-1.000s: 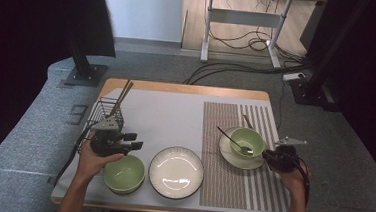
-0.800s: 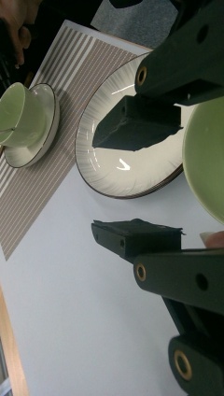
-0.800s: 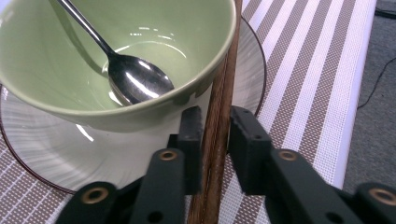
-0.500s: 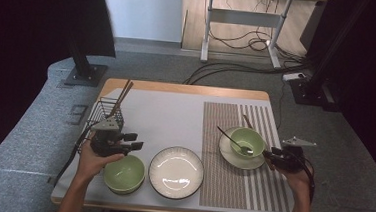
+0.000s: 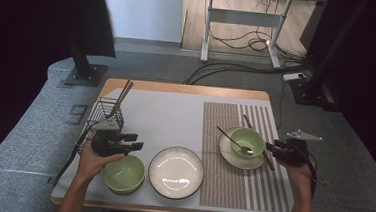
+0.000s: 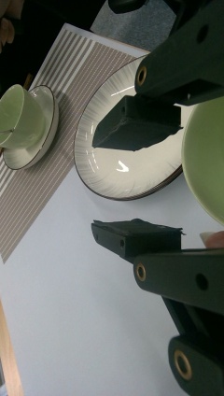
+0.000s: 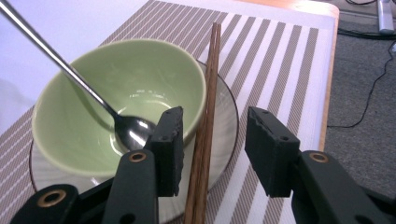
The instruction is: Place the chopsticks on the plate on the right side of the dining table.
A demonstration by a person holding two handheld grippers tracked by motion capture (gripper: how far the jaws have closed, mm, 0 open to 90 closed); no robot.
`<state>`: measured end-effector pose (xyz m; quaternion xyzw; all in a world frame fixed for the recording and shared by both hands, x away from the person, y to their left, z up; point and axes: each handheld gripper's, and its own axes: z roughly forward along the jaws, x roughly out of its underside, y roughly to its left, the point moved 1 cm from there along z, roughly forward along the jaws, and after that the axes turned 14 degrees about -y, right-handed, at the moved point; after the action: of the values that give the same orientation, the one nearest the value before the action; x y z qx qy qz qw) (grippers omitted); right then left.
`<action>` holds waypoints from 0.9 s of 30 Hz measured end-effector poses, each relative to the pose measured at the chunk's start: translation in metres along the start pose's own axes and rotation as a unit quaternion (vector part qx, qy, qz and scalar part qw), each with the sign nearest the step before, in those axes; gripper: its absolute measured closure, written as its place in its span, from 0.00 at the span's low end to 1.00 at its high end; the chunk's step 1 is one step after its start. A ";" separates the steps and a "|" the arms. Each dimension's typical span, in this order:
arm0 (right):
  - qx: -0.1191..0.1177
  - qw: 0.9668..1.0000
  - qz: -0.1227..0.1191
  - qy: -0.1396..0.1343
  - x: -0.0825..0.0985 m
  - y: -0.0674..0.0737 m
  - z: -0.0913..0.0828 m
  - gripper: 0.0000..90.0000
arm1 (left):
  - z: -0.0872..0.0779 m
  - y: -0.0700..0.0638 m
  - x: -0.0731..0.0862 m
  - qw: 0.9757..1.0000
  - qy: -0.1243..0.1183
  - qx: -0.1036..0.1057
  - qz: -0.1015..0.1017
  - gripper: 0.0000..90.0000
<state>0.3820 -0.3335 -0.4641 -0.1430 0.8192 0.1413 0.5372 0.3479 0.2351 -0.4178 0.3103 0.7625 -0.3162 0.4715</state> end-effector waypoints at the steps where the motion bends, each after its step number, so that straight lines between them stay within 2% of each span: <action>1: 0.000 1.000 0.002 0.000 -0.002 0.000 0.003 0.64 | 0.000 0.000 0.000 1.000 0.001 0.000 0.000 0.59; 12: -0.010 1.000 -0.007 0.013 -0.027 0.008 0.030 0.63 | -0.005 -0.005 0.003 1.000 -0.001 -0.001 -0.001 0.59; 17: -0.017 1.000 -0.007 0.020 -0.032 0.011 0.041 0.62 | -0.007 -0.006 0.006 1.000 0.000 -0.006 -0.004 0.59; 27: -0.018 0.999 -0.002 0.029 -0.045 0.014 0.058 0.61 | -0.010 -0.006 0.007 1.000 -0.001 -0.008 -0.008 0.59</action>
<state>0.4420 -0.2944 -0.4436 -0.1584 0.8312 0.1507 0.5112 0.3355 0.2400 -0.4199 0.3007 0.7669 -0.3140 0.4721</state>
